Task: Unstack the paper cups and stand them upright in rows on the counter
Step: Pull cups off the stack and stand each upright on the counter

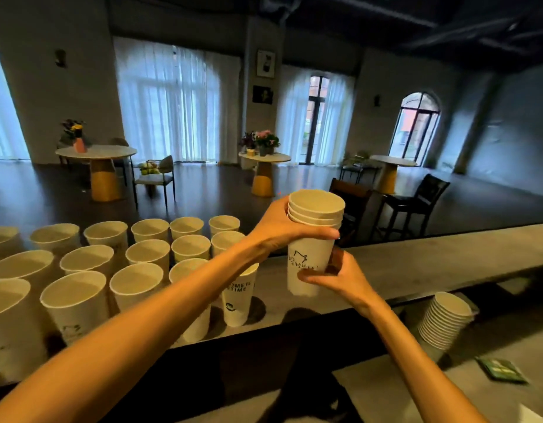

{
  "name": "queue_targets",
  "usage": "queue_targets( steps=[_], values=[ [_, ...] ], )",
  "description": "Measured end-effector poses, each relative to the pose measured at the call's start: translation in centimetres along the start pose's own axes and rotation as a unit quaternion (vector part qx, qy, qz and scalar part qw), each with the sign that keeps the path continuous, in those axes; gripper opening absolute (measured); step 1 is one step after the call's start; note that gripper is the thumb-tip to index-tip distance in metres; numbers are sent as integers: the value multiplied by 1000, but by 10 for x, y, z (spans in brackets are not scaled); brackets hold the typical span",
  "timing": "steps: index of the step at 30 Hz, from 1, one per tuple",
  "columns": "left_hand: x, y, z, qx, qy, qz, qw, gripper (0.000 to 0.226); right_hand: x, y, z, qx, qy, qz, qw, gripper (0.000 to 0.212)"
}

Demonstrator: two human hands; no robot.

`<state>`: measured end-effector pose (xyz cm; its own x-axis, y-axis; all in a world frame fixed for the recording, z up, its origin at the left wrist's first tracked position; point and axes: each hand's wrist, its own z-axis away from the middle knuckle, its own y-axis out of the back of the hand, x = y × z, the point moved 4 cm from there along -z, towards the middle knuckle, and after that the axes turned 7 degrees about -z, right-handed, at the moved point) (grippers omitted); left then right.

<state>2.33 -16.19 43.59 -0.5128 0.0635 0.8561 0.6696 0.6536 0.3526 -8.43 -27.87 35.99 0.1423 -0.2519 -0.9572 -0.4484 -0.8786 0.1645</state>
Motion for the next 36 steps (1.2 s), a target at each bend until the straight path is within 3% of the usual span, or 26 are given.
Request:
queue_targets(
  steps=[3,9,12,15,19,24,28,32,36],
  values=[
    [-5,-11,2,-12,-38,-46,998,71,1,11,8,23,22,-6,999,70],
    [6,-7,23,13,-127,-193,973,79,10,17,10,-10,54,67,996,60],
    [7,-7,30,4,-129,-330,935,78,16,14,4,-26,67,88,993,60],
    [-1,-11,31,16,-94,-394,914,79,27,16,-6,-34,83,94,992,63],
    [-12,-16,27,59,-34,-400,914,77,43,19,-29,-48,88,90,991,68],
    [-18,1,5,209,22,-349,913,73,67,36,-82,-84,109,106,985,77],
    [-20,36,-3,304,68,-325,893,71,91,43,-125,-72,122,150,979,83],
    [-13,74,5,443,95,-263,852,70,107,35,-161,-67,98,78,990,82],
    [-17,106,9,480,107,-224,841,61,127,2,-196,-95,38,11,995,84]
  ],
)
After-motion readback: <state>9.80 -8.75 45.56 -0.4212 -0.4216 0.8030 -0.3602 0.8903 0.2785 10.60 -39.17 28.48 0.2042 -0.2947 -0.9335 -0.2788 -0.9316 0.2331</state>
